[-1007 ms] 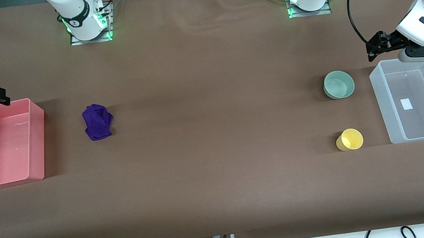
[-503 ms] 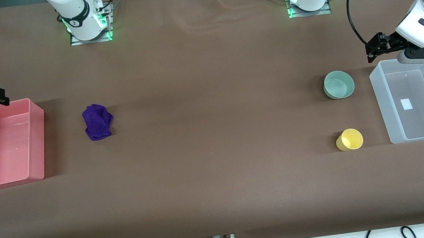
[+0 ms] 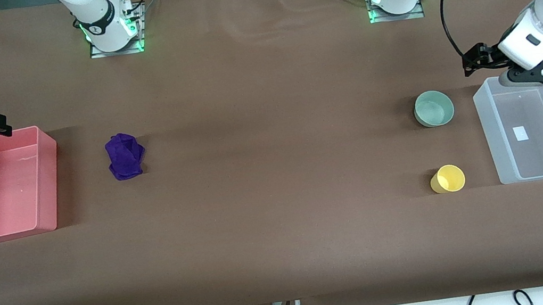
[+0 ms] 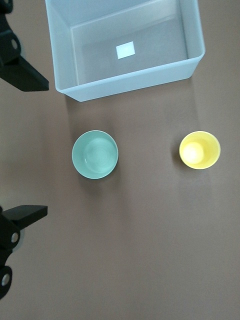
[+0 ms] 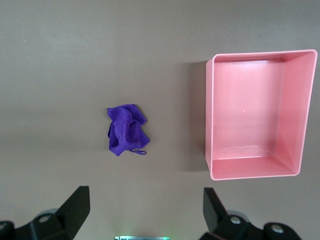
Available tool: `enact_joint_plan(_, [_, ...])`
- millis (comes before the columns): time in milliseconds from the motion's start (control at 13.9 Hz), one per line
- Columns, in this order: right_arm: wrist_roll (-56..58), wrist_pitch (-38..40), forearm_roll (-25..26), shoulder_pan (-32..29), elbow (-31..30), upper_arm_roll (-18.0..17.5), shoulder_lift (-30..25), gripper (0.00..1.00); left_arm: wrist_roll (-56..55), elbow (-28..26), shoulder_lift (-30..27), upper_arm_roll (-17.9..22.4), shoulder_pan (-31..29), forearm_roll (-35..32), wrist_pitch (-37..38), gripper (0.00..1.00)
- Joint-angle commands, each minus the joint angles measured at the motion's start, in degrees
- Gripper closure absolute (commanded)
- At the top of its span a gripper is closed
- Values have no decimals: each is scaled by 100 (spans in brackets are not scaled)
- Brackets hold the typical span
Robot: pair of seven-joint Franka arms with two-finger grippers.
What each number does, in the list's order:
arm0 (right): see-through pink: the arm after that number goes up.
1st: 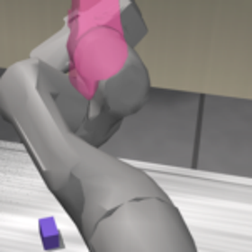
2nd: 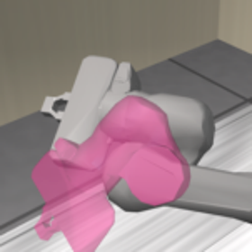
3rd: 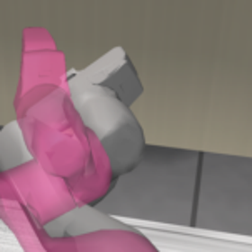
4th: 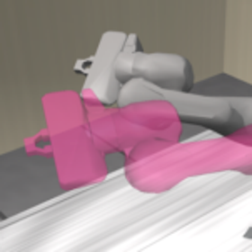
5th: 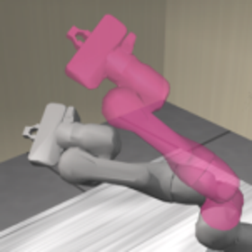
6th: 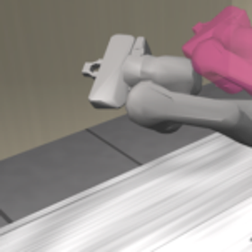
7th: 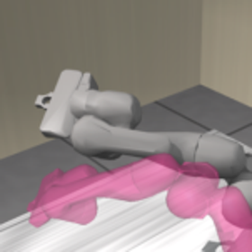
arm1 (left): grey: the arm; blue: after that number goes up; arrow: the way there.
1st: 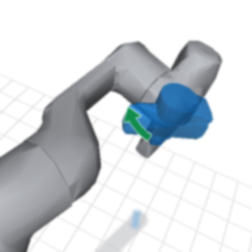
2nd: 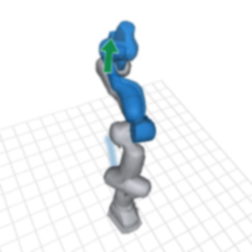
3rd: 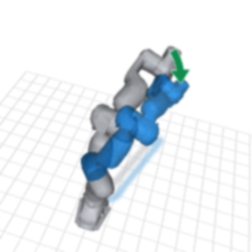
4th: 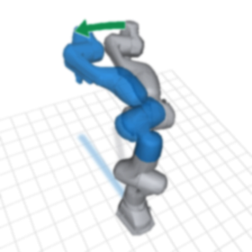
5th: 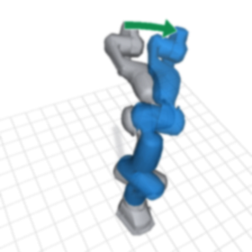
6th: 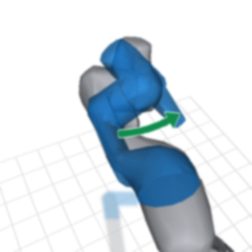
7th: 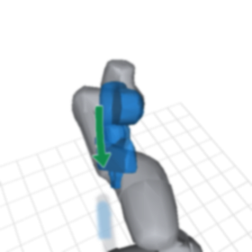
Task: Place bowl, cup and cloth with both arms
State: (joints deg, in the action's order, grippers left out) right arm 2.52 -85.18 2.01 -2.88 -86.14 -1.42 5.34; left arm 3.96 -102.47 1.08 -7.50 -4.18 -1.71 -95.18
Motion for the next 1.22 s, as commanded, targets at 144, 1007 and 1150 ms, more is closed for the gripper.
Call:
enact_joint_plan(144, [29, 19, -52, -2, 72, -16, 133, 0, 227, -141, 391, 21, -22, 48, 79, 0])
enact_joint_plan(1007, [-14, -2043, -455, -11, -2298, -201, 292, 0, 1243, -2506, 1472, 3, -259, -1649, -4104, 0])
enact_joint_plan(1150, [-41, -2764, -648, -2, -2905, -209, 283, 0, 1781, -2515, 1701, -5, -407, -1649, -4342, 0])
